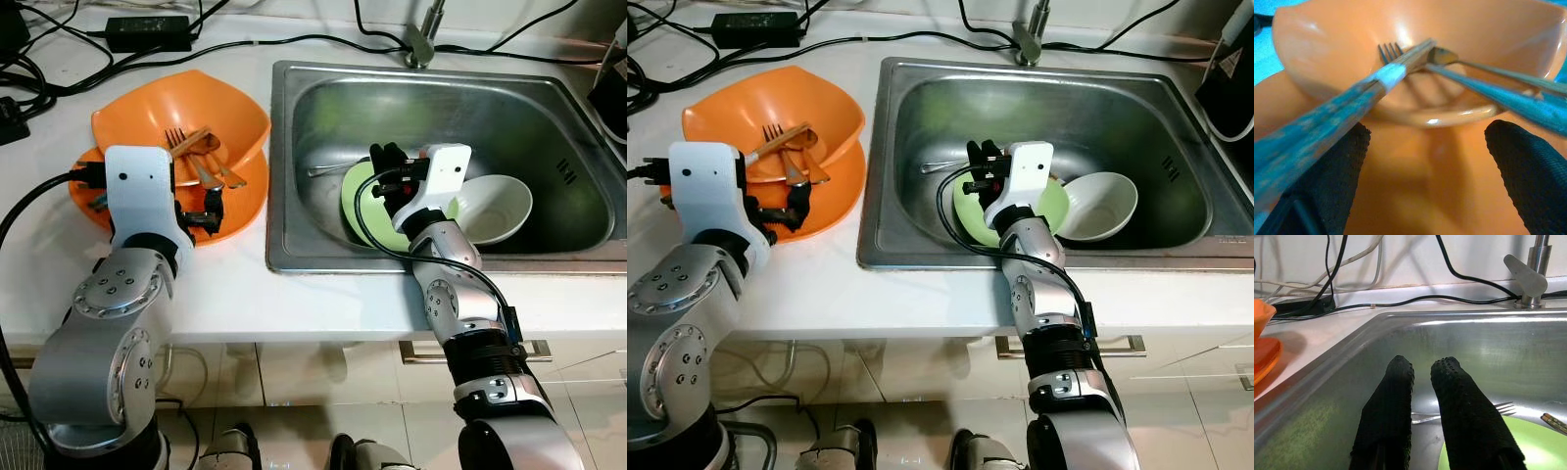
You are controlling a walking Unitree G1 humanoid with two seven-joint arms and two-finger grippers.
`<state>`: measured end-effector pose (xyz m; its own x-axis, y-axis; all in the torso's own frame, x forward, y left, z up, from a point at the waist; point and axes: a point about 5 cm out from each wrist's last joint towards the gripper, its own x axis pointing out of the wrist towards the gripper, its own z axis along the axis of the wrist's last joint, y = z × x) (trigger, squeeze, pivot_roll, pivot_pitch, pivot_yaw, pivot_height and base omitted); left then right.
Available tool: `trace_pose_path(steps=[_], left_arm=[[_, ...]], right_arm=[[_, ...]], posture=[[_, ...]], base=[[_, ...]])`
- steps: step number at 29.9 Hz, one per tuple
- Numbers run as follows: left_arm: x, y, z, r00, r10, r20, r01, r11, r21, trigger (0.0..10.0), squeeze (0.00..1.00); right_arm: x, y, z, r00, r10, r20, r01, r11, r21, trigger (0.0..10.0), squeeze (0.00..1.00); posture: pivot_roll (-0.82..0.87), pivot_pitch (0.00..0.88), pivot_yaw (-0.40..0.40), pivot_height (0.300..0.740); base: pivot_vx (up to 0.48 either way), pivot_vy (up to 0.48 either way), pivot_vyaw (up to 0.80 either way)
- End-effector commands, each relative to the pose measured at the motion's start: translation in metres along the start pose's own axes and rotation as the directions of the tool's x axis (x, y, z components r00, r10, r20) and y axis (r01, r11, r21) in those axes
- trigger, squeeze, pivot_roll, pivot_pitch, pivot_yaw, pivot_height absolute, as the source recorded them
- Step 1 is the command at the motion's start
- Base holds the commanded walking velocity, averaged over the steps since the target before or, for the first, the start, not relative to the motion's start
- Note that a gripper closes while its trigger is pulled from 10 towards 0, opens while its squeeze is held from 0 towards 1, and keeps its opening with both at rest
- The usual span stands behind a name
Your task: Kitchen organization
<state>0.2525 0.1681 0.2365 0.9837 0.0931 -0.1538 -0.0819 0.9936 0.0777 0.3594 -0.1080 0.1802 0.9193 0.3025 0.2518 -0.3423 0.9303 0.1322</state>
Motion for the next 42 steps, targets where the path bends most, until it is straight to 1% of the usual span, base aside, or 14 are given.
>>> trace_pose_path(steps=[1,7,12,21,26,30,34,35,36,37,39,40,41,42], left_arm=[[-0.004,0.001,0.004,1.0,-0.017,0.004,0.017,1.0,0.011,10.0,0.0],[-0.009,0.005,0.003,0.999,-0.053,-0.011,0.054,0.998,0.024,10.0,0.0],[-0.012,0.039,0.011,0.997,0.072,0.003,-0.072,0.993,0.091,10.0,0.0],[-0.017,0.07,0.016,0.966,0.259,0.005,-0.253,0.941,0.225,10.0,0.0],[-0.014,0.073,0.016,0.968,0.251,0.001,-0.244,0.938,0.248,10.0,0.0],[-0.017,0.076,0.014,0.963,0.27,-0.022,-0.247,0.908,0.338,10.0,0.0],[-0.021,0.094,0.016,0.912,0.41,0.014,-0.368,0.804,0.467,10.0,0.0],[-0.022,0.099,0.017,0.895,0.445,0.035,-0.399,0.763,0.509,10.0,0.0],[-0.022,0.104,0.018,0.87,0.488,0.073,-0.437,0.692,0.574,10.0,0.0],[-0.021,0.106,0.019,0.86,0.502,0.091,-0.448,0.658,0.606,10.0,0.0],[-0.021,0.107,0.02,0.855,0.508,0.1,-0.452,0.638,0.623,10.0,0.0],[-0.019,0.109,0.023,0.84,0.521,0.149,-0.469,0.563,0.68,10.0,0.0],[-0.019,0.109,0.023,0.84,0.521,0.149,-0.469,0.563,0.68,10.0,0.0],[-0.018,0.109,0.025,0.831,0.526,0.18,-0.48,0.515,0.71,10.0,0.0]], right_arm=[[-0.006,-0.007,-0.011,0.999,-0.022,-0.044,0.023,1.0,0.016,10.0,0.0],[-0.005,-0.005,-0.011,0.999,-0.015,-0.047,0.016,1.0,0.017,10.0,0.0],[-0.004,-0.003,-0.013,0.999,-0.008,-0.052,0.009,1.0,0.023,10.0,0.0],[-0.004,-0.002,-0.014,0.998,-0.003,-0.057,0.005,1.0,0.026,10.0,0.0],[-0.003,-0.002,-0.015,0.998,-0.003,-0.06,0.005,1.0,0.028,10.0,0.0],[-0.002,-0.001,-0.014,0.998,-0.001,-0.058,0.002,0.999,0.032,10.0,0.0],[-0.003,0.0,-0.016,0.998,0.002,-0.06,0.0,0.999,0.036,10.0,0.0],[-0.002,0.001,-0.016,0.998,0.003,-0.06,0.0,0.999,0.037,10.0,0.0],[-0.002,0.001,-0.016,0.998,0.004,-0.059,-0.002,0.999,0.04,10.0,0.0],[-0.002,0.002,-0.016,0.998,0.005,-0.058,-0.003,0.999,0.041,10.0,0.0],[-0.002,0.002,-0.016,0.998,0.005,-0.058,-0.003,0.999,0.042,10.0,0.0],[-0.002,0.002,-0.016,0.998,0.006,-0.058,-0.004,0.999,0.041,10.0,0.0],[-0.002,0.002,-0.016,0.998,0.006,-0.058,-0.004,0.999,0.041,10.0,0.0],[-0.002,0.002,-0.016,0.998,0.006,-0.058,-0.003,0.999,0.041,10.0,0.0]], posture=[[0.08,0.172,-0.08,0.74],[0.08,0.175,-0.086,0.74],[0.1,0.176,-0.093,0.74],[0.1,0.175,-0.096,0.74],[0.1,0.172,-0.097,0.74],[0.1,0.172,-0.097,0.74],[0.1,0.165,-0.095,0.74],[0.1,0.165,-0.095,0.74],[0.1,0.165,-0.095,0.74],[0.1,0.165,-0.095,0.74],[0.1,0.165,-0.095,0.74],[0.1,0.159,-0.095,0.74],[0.1,0.159,-0.095,0.74],[0.1,0.159,-0.095,0.74]], base=[[0.0,0.0,0.0],[0.0,0.0,0.0],[0.0,0.0,0.0],[0.0,0.0,0.0],[0.0,0.0,0.0],[0.0,0.0,0.0],[0.0,0.0,0.0],[0.0,0.0,0.0],[0.0,0.0,0.0],[0.0,0.0,0.0],[0.0,0.0,0.0],[0.0,0.0,0.0],[0.0,0.0,0.0],[0.0,0.0,0.0]])
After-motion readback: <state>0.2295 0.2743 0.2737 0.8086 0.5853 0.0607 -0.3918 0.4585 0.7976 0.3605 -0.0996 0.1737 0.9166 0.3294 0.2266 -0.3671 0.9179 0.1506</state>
